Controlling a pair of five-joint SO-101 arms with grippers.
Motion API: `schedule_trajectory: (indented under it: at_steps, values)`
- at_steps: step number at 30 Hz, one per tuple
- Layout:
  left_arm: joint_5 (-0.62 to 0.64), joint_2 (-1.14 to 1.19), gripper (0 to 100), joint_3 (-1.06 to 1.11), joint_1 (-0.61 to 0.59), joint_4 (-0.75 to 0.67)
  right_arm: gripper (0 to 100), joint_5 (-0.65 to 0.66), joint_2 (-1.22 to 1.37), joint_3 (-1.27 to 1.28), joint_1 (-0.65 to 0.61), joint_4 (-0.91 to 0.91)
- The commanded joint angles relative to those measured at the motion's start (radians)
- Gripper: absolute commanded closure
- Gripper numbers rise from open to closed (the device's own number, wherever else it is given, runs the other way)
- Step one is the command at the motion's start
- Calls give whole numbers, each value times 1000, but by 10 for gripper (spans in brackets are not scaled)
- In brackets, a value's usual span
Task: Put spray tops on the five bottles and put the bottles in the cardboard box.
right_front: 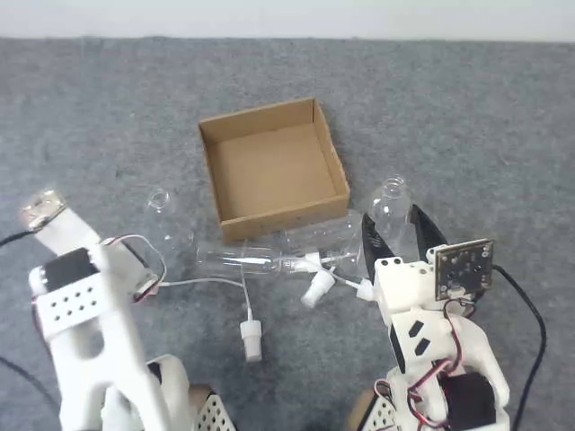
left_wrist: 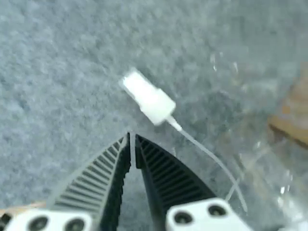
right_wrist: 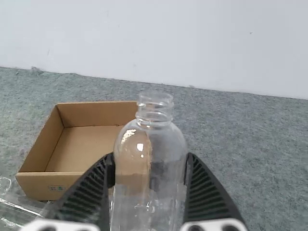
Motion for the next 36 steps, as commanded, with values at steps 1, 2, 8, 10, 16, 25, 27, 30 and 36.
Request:
schedule_trajectory:
  at_steps: [1, 2, 8, 10, 16, 25, 27, 30, 36]
  values:
    - [20, 14, 987, -47, -112, -95, 989, 18, 2, -2, 12, -36]
    - [18, 15, 987, -44, -130, -106, 989, 18, 2, -2, 12, -36]
    - [17, 14, 870, 24, -146, -112, 989, 18, 2, -2, 12, -36]
    - [18, 15, 802, 38, -144, -112, 989, 20, 2, -2, 12, -36]
    - [23, 15, 761, 99, -149, -160, 989, 20, 2, -2, 12, -36]
    - [25, 15, 809, 268, -144, -397, 989, 20, 2, -2, 12, -36]
    - [25, 15, 808, 271, -144, -399, 989, 20, 2, -2, 12, -36]
    - [25, 17, 808, 282, -137, -413, 989, 20, 2, -2, 12, -36]
    - [26, 17, 808, 367, -69, -526, 989, 20, 2, -2, 12, -36]
